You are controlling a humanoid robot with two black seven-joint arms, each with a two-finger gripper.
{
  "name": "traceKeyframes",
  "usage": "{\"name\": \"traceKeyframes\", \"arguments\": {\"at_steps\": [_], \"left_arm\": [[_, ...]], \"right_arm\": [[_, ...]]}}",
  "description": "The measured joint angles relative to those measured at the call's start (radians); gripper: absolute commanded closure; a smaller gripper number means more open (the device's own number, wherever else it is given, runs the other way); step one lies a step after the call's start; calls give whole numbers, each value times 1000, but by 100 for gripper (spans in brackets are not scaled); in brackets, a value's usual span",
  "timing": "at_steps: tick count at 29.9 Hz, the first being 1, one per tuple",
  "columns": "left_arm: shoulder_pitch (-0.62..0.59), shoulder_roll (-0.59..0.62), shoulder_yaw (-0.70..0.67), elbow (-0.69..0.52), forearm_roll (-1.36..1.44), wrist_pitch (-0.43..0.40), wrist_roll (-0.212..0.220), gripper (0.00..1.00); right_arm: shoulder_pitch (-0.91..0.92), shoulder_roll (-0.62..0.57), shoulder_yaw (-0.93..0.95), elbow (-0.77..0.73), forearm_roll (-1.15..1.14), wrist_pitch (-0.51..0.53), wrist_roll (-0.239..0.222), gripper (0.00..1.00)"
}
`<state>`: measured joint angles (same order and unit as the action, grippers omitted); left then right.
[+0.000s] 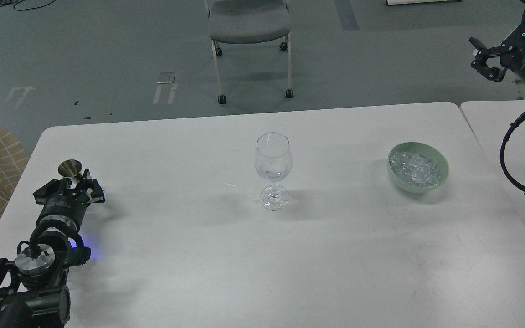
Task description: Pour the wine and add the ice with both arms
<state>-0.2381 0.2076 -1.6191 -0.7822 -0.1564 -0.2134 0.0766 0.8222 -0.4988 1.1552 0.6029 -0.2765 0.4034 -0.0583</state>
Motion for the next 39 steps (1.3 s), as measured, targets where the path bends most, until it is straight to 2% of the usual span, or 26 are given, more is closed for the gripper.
{"name": "traceKeyframes", "arguments": {"at_steps": [3,5,7,13,25,32,39], "left_arm": [[0,1,0,3,0,-1,-1,48],[0,1,-1,4,0,-1,-1,38],[-1,1,-2,4,0,-1,-1,37],[-4,1,-2,0,0,-1,-1,22],[-8,14,-12,-51,1,6,-3,16],[11,25,-28,-184,2,73,-3,13],[13,51,-40,-250,2,123,-2,12]], "right_arm": [[0,-5,0,0,0,0,0,0],[-2,-9,0,0,-1,0,0,0],[-3,-10,-1,-1,-1,0,0,0],[-5,-12,-1,-2,0,0,0,0],[-5,-9,0,-4,0,0,2,0],[-6,-9,0,-5,0,0,2,0],[-6,-9,3,-5,0,0,2,0]]}}
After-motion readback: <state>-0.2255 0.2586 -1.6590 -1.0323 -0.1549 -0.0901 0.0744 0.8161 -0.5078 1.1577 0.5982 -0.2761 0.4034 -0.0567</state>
